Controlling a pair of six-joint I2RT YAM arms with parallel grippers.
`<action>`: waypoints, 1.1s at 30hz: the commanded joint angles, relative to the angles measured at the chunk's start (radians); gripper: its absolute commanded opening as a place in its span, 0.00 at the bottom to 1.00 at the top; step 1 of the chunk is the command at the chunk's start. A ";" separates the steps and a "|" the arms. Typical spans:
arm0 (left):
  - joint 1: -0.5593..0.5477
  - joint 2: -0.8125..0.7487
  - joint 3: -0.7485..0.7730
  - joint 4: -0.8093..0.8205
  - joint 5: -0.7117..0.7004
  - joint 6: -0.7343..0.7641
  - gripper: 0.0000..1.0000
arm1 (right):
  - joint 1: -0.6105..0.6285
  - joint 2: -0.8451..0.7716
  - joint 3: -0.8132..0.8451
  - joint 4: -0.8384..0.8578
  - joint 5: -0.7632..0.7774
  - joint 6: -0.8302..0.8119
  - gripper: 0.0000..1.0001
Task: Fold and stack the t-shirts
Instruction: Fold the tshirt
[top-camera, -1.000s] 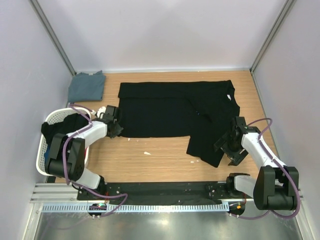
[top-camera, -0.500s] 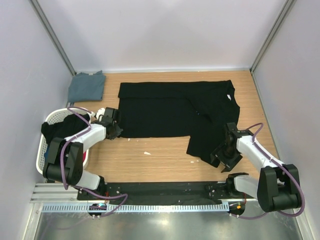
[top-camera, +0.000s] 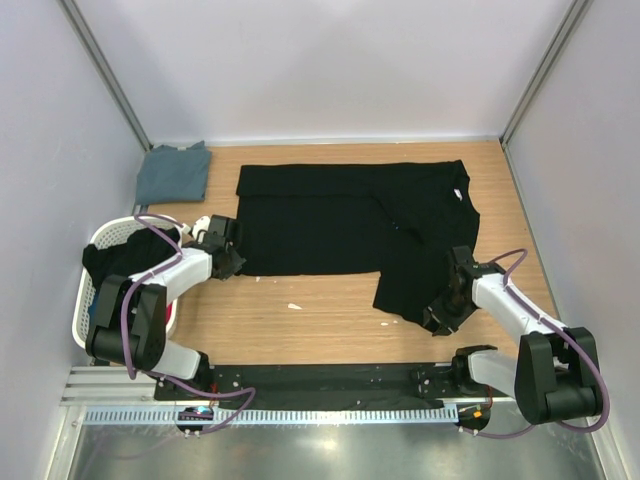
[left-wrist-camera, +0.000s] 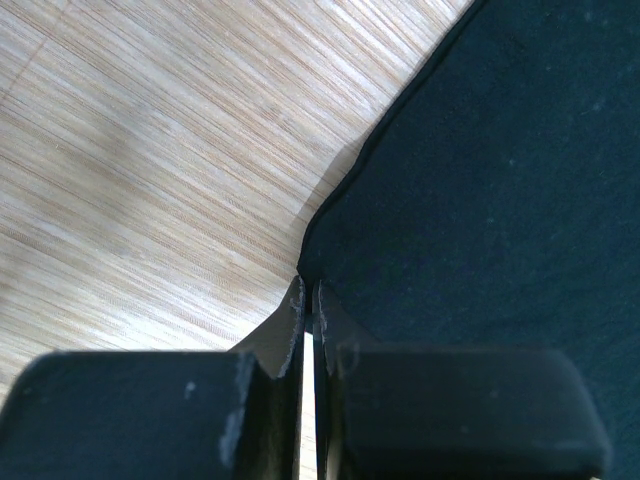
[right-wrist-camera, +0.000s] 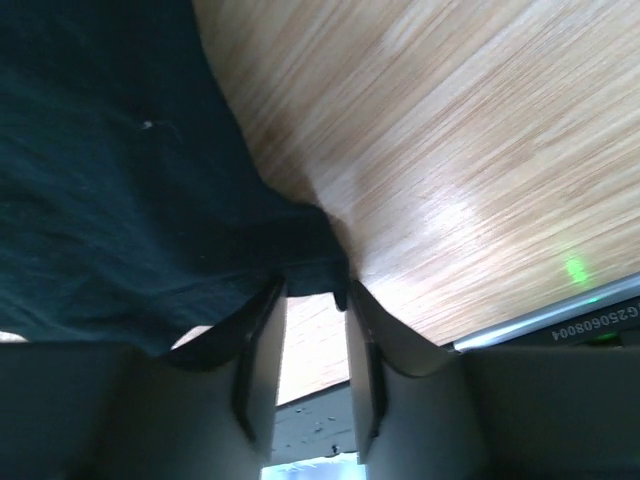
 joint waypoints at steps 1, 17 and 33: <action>0.003 -0.020 0.000 0.031 -0.010 0.001 0.01 | 0.005 0.015 0.023 0.015 0.033 0.012 0.34; 0.004 -0.011 -0.001 0.049 0.007 0.010 0.00 | 0.007 -0.007 0.148 -0.103 0.148 -0.043 0.64; 0.004 0.004 0.002 0.054 0.013 0.007 0.00 | 0.007 0.013 0.034 -0.045 0.087 -0.038 0.49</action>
